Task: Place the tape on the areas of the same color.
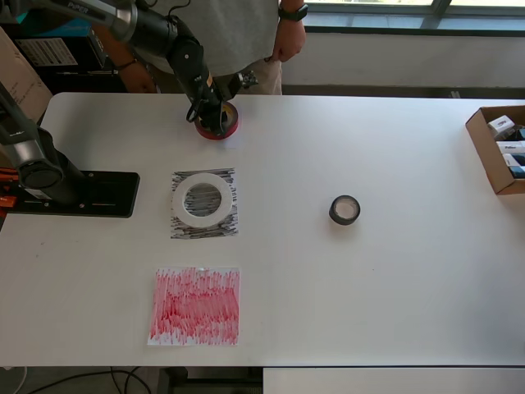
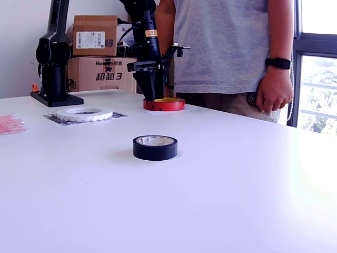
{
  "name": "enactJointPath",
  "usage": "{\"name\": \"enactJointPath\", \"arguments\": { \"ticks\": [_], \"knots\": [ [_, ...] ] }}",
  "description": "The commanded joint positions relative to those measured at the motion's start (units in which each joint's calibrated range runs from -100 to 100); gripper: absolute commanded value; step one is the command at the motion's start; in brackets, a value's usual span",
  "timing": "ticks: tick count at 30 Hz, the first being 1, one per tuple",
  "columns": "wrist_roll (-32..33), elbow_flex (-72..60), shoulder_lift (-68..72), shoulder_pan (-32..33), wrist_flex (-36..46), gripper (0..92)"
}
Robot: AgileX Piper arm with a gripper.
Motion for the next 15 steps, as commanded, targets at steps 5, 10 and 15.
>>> {"name": "enactJointPath", "arguments": {
  "ticks": [5, 10, 15],
  "knots": [
    [-0.4, -0.2, -0.5, -2.0, 0.0, 45.2],
    [-0.4, -0.2, -0.5, -1.9, 0.0, 45.2],
    [-0.4, -0.1, -0.4, -1.4, 0.0, 45.2]
  ]
}}
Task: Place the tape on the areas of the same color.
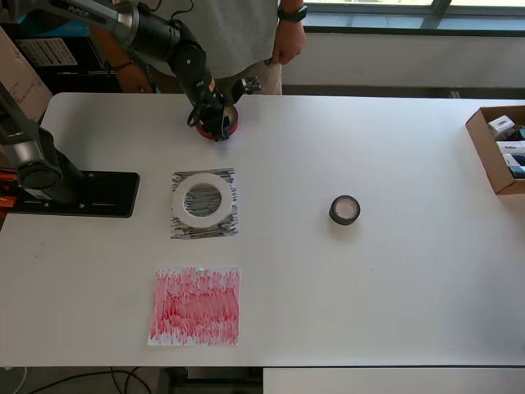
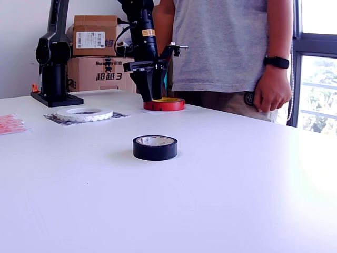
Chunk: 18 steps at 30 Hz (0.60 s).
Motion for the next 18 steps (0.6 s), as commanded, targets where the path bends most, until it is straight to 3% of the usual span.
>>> {"name": "enactJointPath", "arguments": {
  "ticks": [1, 18],
  "knots": [
    [-0.4, -0.1, -0.3, 0.3, -0.1, 45.2],
    [-0.4, -1.0, 4.7, -0.1, -0.2, 44.9]
  ]
}}
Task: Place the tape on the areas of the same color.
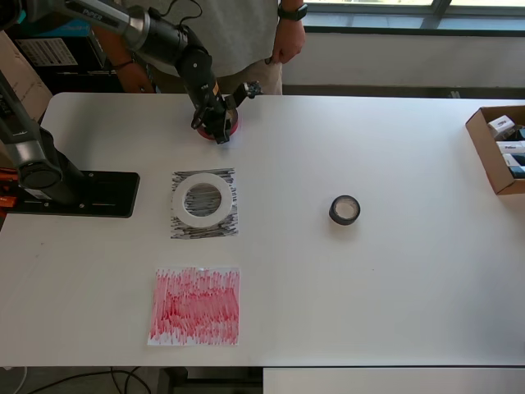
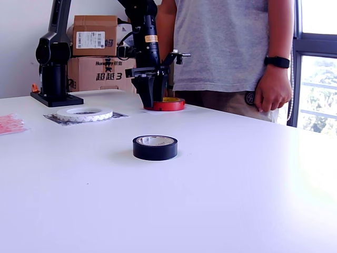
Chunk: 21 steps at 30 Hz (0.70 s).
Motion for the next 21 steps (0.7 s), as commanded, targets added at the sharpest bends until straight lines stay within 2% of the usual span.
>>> {"name": "enactJointPath", "arguments": {
  "ticks": [1, 6, 8, 10, 13, 14, 16, 21],
  "knots": [
    [-0.3, 0.1, 0.9, -0.2, -0.2, 44.8],
    [-0.3, 0.1, 0.9, -0.3, -0.2, 44.6],
    [-0.3, 0.1, 0.9, -0.2, -0.2, 41.4],
    [-0.3, 0.1, 0.9, -0.2, -0.2, 31.7],
    [-0.1, 0.0, 0.9, -0.1, -0.2, 6.0],
    [-0.1, 0.0, 0.9, -0.1, -0.2, 0.0],
    [-0.5, 0.0, 0.9, 0.0, -0.2, 2.3],
    [-0.5, 0.0, 0.3, 0.1, -0.2, 0.0]
  ]
}}
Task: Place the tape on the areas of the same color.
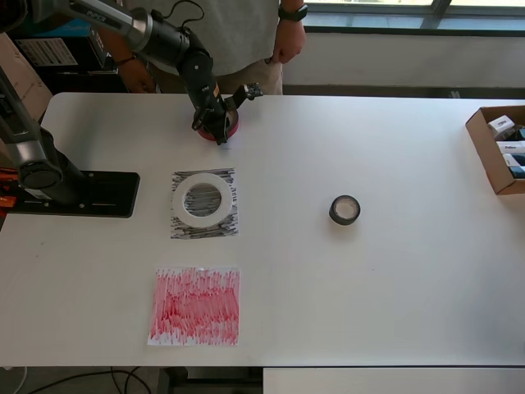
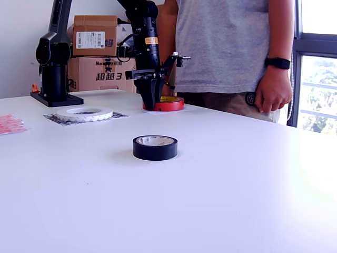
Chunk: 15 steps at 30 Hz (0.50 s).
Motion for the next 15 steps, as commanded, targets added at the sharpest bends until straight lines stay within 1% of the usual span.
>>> {"name": "enactJointPath", "arguments": {
  "ticks": [1, 5, 8, 11, 15],
  "knots": [
    [0.1, -0.1, -0.8, 0.1, -0.2, 0.0],
    [0.1, -2.2, -2.3, 0.1, 0.6, 0.0],
    [-0.3, -1.8, -8.0, -0.2, 0.8, 0.0],
    [-2.2, -0.3, -15.0, -0.6, 2.5, 0.0],
    [-3.7, 1.6, -23.1, -4.7, 4.1, 0.0]
  ]
}}
